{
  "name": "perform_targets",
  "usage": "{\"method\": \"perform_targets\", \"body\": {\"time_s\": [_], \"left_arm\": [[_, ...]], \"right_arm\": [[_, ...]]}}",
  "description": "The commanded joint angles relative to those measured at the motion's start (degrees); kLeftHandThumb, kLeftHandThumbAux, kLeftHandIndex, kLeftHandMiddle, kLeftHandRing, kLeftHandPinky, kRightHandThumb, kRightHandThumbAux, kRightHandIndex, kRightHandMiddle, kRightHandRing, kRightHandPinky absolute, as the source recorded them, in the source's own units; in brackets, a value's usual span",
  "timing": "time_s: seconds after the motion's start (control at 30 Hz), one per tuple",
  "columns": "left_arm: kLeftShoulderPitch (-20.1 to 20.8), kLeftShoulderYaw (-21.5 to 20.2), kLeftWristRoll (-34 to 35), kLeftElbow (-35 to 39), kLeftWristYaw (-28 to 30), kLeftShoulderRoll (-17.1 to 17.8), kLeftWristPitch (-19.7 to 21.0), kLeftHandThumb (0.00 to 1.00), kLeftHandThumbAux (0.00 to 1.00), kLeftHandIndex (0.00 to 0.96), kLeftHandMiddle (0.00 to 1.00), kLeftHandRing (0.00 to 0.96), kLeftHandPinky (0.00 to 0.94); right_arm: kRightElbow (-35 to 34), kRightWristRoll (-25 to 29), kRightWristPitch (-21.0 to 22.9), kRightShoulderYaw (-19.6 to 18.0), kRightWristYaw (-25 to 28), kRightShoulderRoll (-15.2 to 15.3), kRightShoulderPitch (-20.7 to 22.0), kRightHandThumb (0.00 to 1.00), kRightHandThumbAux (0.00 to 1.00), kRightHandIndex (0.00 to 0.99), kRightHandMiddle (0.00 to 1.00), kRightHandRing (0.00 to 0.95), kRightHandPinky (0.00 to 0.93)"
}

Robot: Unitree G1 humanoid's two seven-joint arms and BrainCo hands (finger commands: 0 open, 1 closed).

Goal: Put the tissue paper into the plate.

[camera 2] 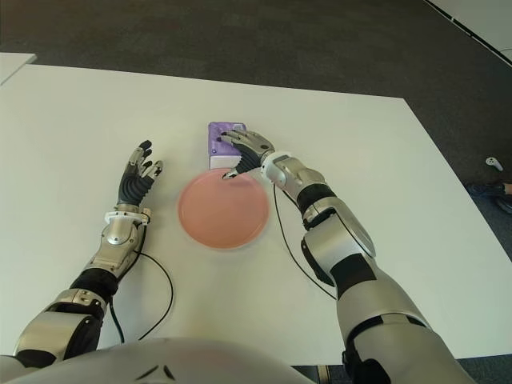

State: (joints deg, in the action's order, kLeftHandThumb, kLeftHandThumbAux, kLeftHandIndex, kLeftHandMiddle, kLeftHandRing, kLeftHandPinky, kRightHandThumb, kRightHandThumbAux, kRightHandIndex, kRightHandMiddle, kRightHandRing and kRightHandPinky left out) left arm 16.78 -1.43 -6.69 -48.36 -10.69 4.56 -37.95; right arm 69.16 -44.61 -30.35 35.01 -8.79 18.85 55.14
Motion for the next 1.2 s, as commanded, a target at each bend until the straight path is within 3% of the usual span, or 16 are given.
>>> {"method": "perform_targets", "body": {"time_s": [0.03, 0.87, 1.2], "left_arm": [[-2.9, 0.1, -0.6, -2.2, -0.5, -0.2, -0.8, 0.017, 0.582, 0.000, 0.000, 0.000, 0.000], [-3.3, 0.2, -0.3, -2.2, 0.2, -0.1, -1.0, 0.014, 0.567, 0.000, 0.000, 0.000, 0.004], [-3.4, 0.5, -0.7, -1.9, 0.1, 0.1, -0.9, 0.000, 0.551, 0.000, 0.000, 0.000, 0.000]], "right_arm": [[1.3, 0.7, 1.4, -0.3, 1.9, -0.2, -0.1, 0.021, 0.536, 0.000, 0.000, 0.000, 0.002], [2.5, 4.4, 5.1, -3.7, 6.5, 0.4, -0.3, 0.064, 0.494, 0.000, 0.000, 0.002, 0.063], [1.9, 5.5, 3.8, -5.3, 8.3, 3.7, -0.9, 0.067, 0.505, 0.000, 0.000, 0.009, 0.074]]}}
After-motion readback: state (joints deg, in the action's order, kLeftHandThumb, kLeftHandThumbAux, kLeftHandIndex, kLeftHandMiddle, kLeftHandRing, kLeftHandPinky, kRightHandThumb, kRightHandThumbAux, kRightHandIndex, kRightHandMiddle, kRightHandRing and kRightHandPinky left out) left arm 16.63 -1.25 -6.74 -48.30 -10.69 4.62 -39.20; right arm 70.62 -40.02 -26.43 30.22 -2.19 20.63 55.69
